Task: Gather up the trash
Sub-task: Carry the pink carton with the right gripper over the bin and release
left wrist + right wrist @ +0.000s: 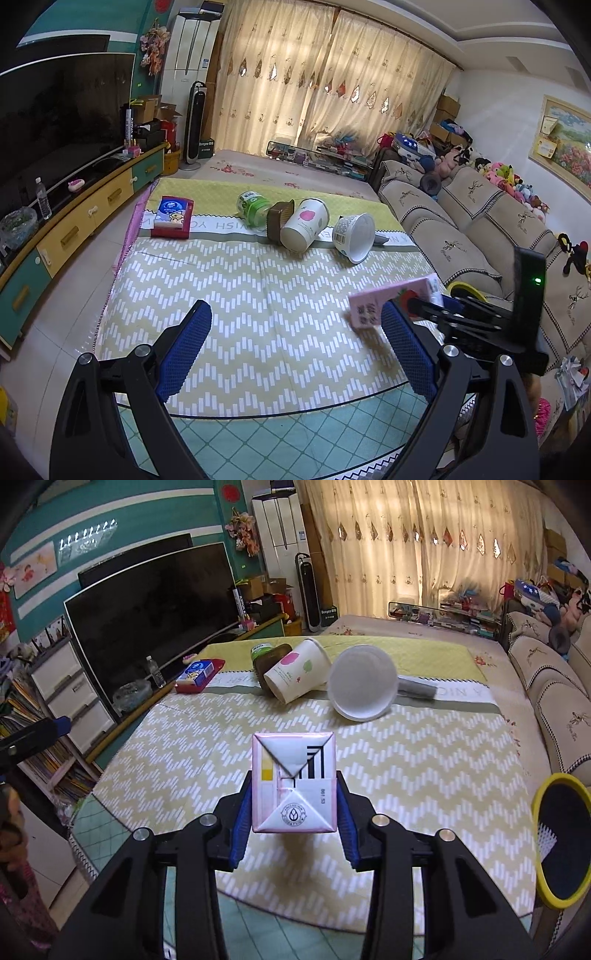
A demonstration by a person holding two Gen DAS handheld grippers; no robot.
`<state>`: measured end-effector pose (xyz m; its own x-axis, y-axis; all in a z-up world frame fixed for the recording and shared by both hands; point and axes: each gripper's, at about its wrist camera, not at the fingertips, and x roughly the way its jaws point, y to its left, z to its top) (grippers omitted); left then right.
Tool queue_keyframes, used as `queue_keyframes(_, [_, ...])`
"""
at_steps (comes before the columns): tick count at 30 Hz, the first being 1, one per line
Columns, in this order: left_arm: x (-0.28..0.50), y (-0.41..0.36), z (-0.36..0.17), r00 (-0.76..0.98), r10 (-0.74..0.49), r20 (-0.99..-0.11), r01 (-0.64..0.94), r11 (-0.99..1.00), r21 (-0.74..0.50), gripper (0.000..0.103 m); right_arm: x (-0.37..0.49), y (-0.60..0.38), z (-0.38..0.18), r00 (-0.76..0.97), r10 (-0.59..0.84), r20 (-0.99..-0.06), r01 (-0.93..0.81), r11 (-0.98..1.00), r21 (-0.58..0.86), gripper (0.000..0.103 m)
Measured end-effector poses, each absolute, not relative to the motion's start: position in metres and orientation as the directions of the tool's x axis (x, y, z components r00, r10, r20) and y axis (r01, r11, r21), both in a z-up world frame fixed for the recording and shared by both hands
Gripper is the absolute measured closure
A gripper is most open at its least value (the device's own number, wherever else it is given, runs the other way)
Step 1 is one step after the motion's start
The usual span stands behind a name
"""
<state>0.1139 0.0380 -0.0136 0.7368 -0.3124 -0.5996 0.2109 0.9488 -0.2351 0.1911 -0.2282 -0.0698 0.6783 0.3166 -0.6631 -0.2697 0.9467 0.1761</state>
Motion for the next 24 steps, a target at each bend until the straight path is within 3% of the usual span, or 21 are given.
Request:
queue_keyframes(19, [0.129, -0.002, -0.026, 0.686, -0.346, -0.64, 0.265, 0.938, -0.222, 0.011, 0.155, -0.309, -0.048, 0.733, 0.31, -0.606, -0.182, 0.947, 0.265, 0.065])
queue_keyframes(24, [0.14, -0.022, -0.032, 0.663, -0.363, -0.655, 0.294, 0.931, -0.217, 0.011, 0.15, -0.343, -0.04, 0.771, 0.252, -0.585, -0.112, 0.958, 0.265, 0.065])
